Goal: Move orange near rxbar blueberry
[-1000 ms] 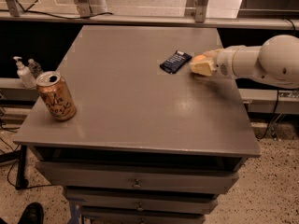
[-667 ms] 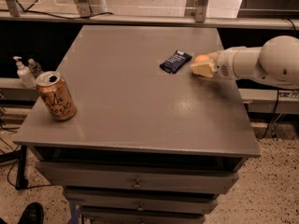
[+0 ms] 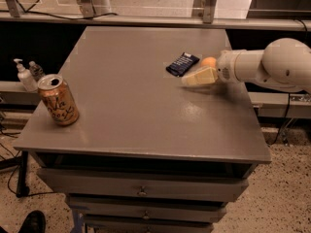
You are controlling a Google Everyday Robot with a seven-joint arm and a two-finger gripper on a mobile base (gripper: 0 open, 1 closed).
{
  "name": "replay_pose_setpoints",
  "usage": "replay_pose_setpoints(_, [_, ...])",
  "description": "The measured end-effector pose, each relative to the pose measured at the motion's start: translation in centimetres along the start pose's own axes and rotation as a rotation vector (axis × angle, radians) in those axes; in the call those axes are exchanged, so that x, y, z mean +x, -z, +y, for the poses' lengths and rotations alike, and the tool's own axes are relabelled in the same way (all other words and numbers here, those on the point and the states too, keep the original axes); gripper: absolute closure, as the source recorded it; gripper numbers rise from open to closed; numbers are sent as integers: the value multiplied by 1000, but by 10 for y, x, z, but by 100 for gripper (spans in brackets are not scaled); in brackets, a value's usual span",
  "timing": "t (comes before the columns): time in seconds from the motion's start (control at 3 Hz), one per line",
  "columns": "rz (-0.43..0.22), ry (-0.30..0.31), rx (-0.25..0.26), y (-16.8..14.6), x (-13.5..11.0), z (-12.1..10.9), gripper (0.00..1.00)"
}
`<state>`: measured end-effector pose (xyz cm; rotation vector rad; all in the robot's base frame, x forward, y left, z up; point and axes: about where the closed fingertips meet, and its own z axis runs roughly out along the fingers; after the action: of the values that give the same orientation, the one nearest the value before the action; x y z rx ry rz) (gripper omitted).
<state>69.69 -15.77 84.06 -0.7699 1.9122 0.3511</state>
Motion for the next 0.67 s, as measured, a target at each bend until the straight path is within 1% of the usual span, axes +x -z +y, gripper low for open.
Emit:
replay_pose_setpoints(0.33, [-16, -10, -28, -5, -5, 6, 0])
replay_pose_setpoints(0.67, [-47, -9, -56, -5, -17, 18, 0])
